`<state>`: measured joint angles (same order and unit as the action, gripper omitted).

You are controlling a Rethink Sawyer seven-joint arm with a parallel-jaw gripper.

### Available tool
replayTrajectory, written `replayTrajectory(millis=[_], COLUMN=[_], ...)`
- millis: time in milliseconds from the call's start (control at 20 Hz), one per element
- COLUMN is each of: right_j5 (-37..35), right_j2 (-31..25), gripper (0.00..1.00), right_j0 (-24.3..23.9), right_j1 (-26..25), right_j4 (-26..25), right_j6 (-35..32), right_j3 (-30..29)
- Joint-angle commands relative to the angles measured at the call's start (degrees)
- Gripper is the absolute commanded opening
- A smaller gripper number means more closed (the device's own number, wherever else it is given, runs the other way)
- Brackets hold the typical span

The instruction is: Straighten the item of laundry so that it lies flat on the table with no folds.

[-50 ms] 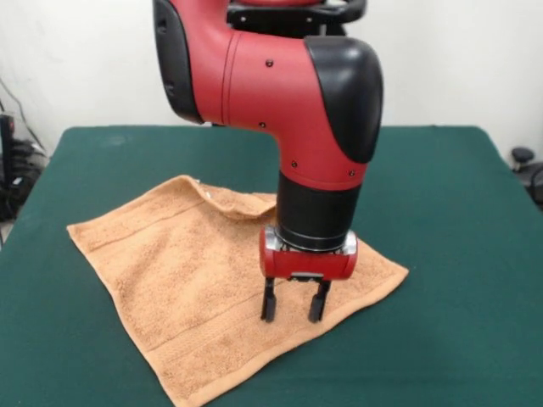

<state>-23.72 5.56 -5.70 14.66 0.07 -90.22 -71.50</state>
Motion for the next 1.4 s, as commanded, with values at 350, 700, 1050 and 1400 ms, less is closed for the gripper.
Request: replayTrajectory(millis=[350, 700, 1050, 1400], right_j5=[2.9, -2.4, -3.8, 1.4], right_j2=[-2.2, -1.8, -1.6, -4.7], gripper=[1.00, 1.00, 1.00, 1.00], right_j0=[0.5, 0.3, 0.0, -3.2], right_j1=[-8.3, 1.2, 7.9, 6.8], right_j4=[2.6, 2.4, 1.5, -0.1], right_j6=[-12.4, -11.3, -9.7, -7.2], right_j3=[1.3, -7.1, -13.9, -17.6])
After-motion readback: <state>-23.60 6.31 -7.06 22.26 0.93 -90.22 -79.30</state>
